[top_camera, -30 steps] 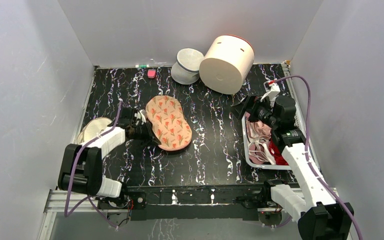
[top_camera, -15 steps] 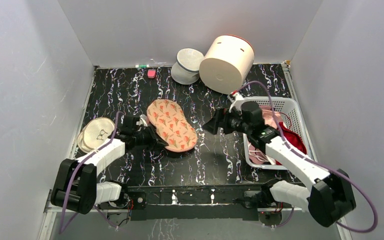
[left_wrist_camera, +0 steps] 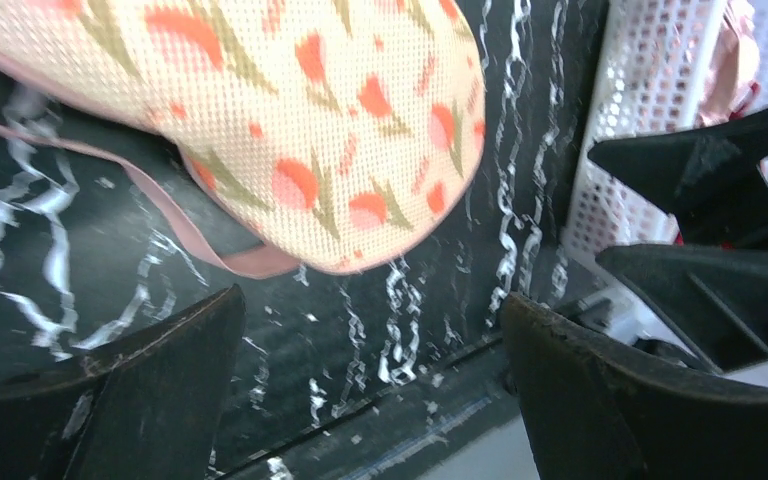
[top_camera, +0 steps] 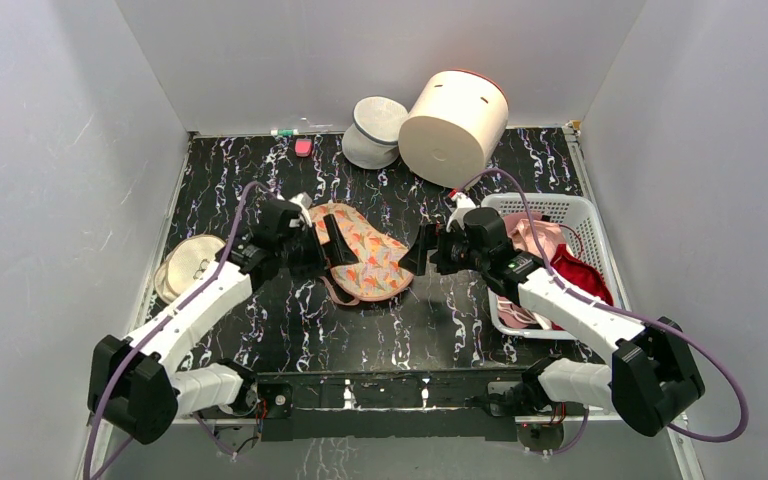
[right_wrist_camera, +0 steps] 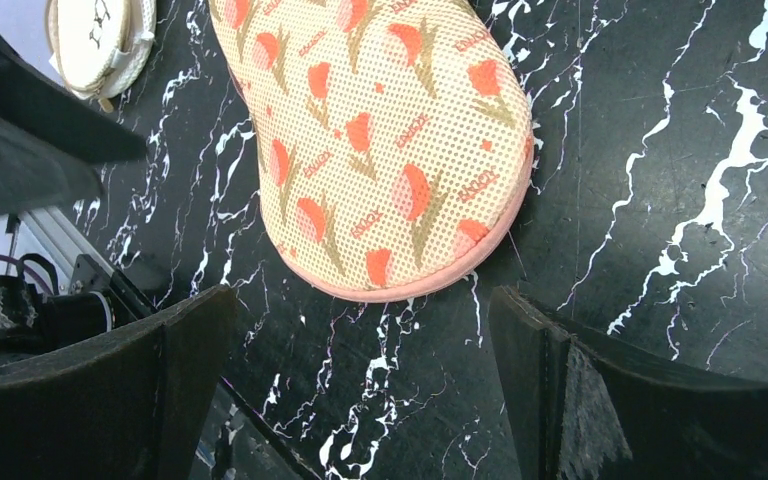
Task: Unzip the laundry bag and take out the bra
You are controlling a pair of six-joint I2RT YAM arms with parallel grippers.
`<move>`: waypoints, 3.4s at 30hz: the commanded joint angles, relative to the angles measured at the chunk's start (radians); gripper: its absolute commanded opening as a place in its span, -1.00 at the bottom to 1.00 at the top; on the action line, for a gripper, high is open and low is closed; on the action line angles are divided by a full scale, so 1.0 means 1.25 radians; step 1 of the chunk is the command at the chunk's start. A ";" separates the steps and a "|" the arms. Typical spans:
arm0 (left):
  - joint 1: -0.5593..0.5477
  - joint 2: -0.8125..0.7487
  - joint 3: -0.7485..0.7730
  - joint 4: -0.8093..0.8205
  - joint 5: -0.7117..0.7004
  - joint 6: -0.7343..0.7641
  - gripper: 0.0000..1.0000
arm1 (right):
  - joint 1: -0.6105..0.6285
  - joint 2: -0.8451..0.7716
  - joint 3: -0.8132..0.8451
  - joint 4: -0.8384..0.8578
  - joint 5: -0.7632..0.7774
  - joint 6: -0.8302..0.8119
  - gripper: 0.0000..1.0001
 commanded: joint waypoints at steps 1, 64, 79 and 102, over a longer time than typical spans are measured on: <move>0.013 0.030 0.121 -0.156 -0.181 0.159 0.97 | 0.005 -0.019 0.018 0.020 0.008 0.000 0.96; 0.086 0.199 0.173 -0.133 -0.171 0.312 0.97 | 0.326 0.076 0.109 -0.001 0.128 -0.063 0.96; -0.029 0.572 0.560 -0.206 -0.406 0.421 0.75 | 0.196 -0.178 -0.004 -0.071 0.241 0.005 0.96; -0.135 0.703 0.622 -0.157 -0.485 0.509 -0.41 | 0.180 -0.256 -0.052 -0.101 0.260 0.014 0.96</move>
